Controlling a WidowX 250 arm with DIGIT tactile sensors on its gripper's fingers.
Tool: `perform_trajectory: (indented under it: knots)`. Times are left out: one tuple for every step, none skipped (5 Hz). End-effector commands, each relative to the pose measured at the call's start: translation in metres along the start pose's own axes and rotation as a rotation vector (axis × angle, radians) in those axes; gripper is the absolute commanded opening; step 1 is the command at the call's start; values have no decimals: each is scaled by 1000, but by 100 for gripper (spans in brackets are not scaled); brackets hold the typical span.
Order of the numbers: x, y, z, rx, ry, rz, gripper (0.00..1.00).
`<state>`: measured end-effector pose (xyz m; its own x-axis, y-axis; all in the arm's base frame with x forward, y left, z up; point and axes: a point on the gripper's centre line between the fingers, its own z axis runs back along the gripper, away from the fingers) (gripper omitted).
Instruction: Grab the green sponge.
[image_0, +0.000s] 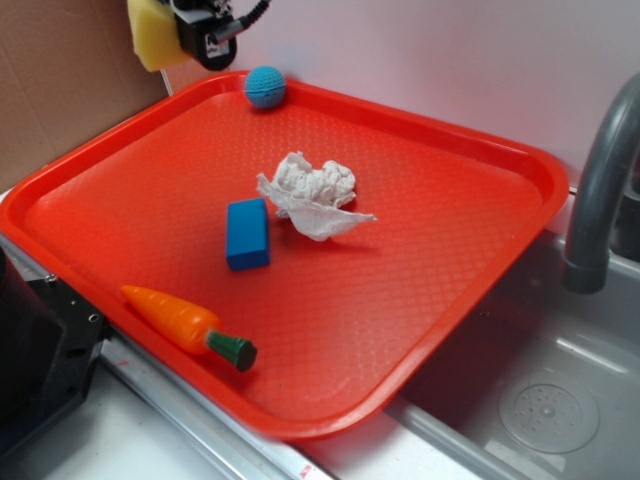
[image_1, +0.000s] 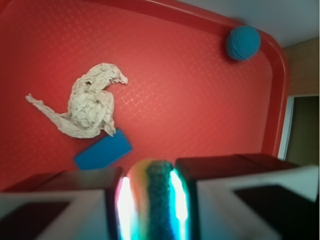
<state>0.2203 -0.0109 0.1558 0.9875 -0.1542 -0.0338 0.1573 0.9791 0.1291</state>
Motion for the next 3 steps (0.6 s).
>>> perform_trajectory:
  knots:
    - [-11,36,11,-43,-55,117,0]
    - [-17,49,12,-47,-71,154,0]
    - [-19,55,10,-65,-73,163,0]
